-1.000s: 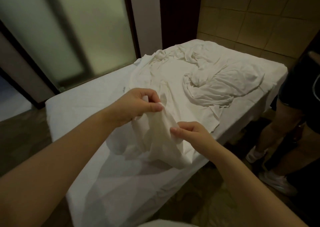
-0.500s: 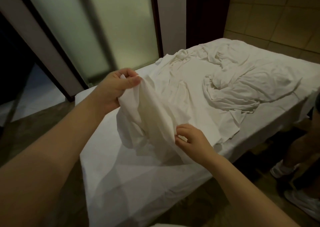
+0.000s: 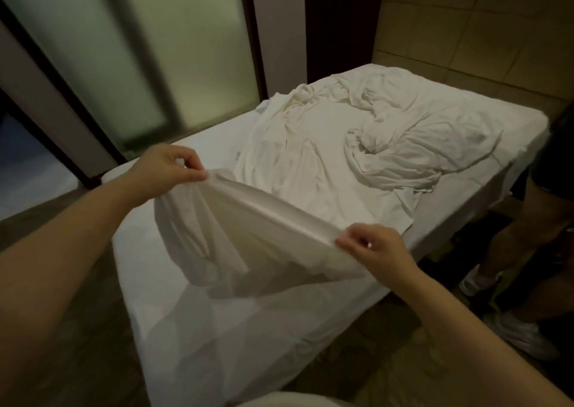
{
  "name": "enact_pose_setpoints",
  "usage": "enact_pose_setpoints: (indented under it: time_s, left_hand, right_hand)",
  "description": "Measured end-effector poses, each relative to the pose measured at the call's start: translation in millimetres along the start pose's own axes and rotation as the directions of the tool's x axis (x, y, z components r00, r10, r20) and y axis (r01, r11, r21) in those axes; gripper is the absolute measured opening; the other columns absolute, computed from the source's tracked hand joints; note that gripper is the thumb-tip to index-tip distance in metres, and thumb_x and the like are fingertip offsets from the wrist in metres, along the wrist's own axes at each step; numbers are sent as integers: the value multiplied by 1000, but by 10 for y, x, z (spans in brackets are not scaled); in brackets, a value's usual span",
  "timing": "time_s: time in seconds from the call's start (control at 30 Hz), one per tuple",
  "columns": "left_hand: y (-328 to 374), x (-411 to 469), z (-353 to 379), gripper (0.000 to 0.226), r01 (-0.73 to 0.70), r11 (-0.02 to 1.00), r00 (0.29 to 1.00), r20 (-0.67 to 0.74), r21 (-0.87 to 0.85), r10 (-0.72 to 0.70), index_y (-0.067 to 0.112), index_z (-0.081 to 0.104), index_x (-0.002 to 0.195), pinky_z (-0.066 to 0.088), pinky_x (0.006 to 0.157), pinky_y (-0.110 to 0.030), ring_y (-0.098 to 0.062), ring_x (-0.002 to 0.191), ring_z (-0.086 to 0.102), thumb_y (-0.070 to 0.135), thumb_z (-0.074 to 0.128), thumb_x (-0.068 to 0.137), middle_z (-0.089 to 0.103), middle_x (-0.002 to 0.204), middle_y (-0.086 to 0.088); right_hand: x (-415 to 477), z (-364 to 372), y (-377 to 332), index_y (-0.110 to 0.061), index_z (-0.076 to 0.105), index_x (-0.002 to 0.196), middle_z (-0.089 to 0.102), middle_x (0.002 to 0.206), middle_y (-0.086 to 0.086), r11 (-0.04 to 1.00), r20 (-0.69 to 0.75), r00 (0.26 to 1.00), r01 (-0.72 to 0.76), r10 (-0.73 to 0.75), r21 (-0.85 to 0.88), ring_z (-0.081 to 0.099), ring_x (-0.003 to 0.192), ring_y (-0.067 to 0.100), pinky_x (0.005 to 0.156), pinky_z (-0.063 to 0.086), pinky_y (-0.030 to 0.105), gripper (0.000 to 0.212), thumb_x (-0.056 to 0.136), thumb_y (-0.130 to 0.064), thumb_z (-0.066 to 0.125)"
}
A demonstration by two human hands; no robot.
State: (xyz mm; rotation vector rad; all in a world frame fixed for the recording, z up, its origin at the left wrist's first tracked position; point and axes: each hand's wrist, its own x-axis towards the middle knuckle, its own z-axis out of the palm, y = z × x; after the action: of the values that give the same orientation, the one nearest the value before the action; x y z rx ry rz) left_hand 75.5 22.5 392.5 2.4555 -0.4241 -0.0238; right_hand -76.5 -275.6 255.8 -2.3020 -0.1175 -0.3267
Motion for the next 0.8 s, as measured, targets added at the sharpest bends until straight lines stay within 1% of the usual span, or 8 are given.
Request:
enact_pose_setpoints:
  time_s: [0.1,0.17,0.27,0.43,0.53,0.63,0.7,0.8]
  left_hand:
    - [-288,69,-119,16,24,996,998,-55,-90,-29,12,66,64,41,63,-11,-8,66,51,6,73,77,61,69,-3]
    - [-492,51,-209,15,22,997,999,-28,-75,-24,11,67,64,41,63,-11,-10,66,51,4,73,76,62,66,-1]
    - [-827,-9,-234,17,20,999,994,103,26,-23,13,67,61,40,70,-21,-16,74,53,6,73,76,63,75,-7]
    - [-1142,-98,-161,13,25,998,978,203,59,-36,14,67,68,40,75,-34,-23,78,52,11,71,80,61,79,-9]
    - [-1310,-281,-29,9,15,984,944,322,176,-72,13,68,72,38,67,-31,-18,75,50,12,71,79,61,80,-7]
    - [-1488,-585,20,12,15,970,915,388,242,-111,16,67,68,35,73,-30,-19,78,52,12,72,78,63,80,-5]
    - [-1602,-852,-22,13,39,972,920,371,230,-125,15,66,67,36,68,-29,-19,76,52,11,73,78,63,78,-5]
    - [-1761,-1354,-112,12,115,969,928,325,219,-184,13,67,67,38,63,-25,-16,71,51,9,75,76,63,74,-4]
  right_hand:
    - [-361,203,172,-25,62,86,58,83,-4,888,455,879,92,140,-451,51,81,14,81,33,28,29,93,-49,46]
    - [-762,367,352,-30,63,99,57,99,-9,848,549,766,11,333,-529,46,98,12,96,29,33,25,93,-47,45]
    - [-1110,428,416,-37,57,94,51,98,-16,820,491,727,-173,480,-546,39,98,9,91,29,31,15,92,-49,47]
    - [-1320,449,216,-30,63,86,59,83,-7,810,484,653,-414,582,-416,54,76,6,65,37,17,20,94,-42,49]
    - [-1643,570,122,-32,51,71,52,71,-9,786,496,629,-338,598,-518,47,65,2,59,33,17,27,95,-43,47]
    - [-1939,848,-12,-28,60,102,62,94,-3,774,556,598,-184,578,-606,59,86,13,70,39,23,20,97,-35,43]
    - [-2080,1001,-71,-29,57,117,65,105,-3,734,526,643,-83,557,-674,62,94,16,77,46,25,26,96,-28,41]
    - [-2214,1041,-84,-27,58,113,65,105,-3,620,386,764,-24,517,-784,64,92,17,75,50,26,26,94,-23,42]
